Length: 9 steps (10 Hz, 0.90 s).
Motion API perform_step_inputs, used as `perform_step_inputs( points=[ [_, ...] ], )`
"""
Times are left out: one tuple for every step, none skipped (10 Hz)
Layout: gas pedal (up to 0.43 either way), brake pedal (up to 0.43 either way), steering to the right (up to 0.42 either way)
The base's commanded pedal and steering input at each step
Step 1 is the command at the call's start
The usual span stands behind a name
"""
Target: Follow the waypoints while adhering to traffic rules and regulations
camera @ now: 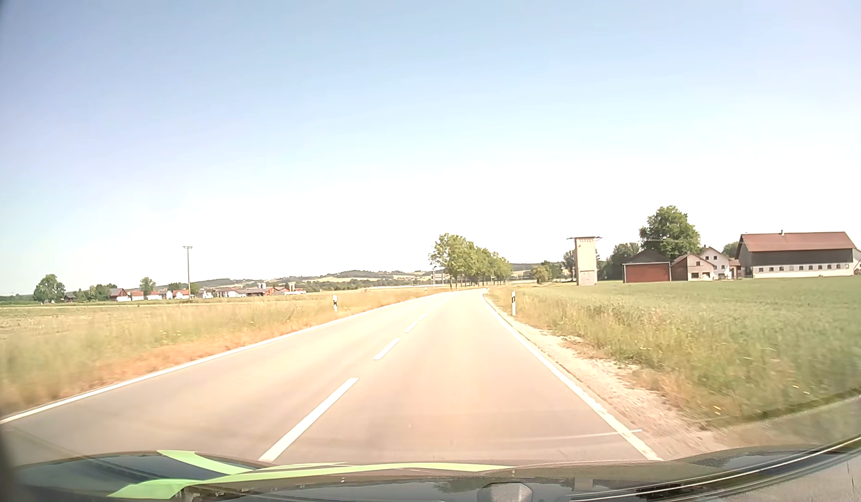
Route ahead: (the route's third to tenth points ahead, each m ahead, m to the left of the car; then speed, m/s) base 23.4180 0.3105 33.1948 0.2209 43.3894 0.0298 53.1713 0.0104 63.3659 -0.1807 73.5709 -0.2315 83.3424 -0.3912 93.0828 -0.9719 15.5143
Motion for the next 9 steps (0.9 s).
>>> perform_step_inputs(
  points=[
    [0.37, 0.0, -0.001],
    [0.37, 0.0, 0.0],
    [0.378, 0.0, 0.0],
    [0.378, 0.0, 0.0],
    [0.37, 0.0, 0.0],
    [0.358, 0.0, 0.0],
    [0.358, 0.0, 0.0],
    [0.358, 0.0, 0.0],
    [0.35, 0.0, 0.0]
  ],
)
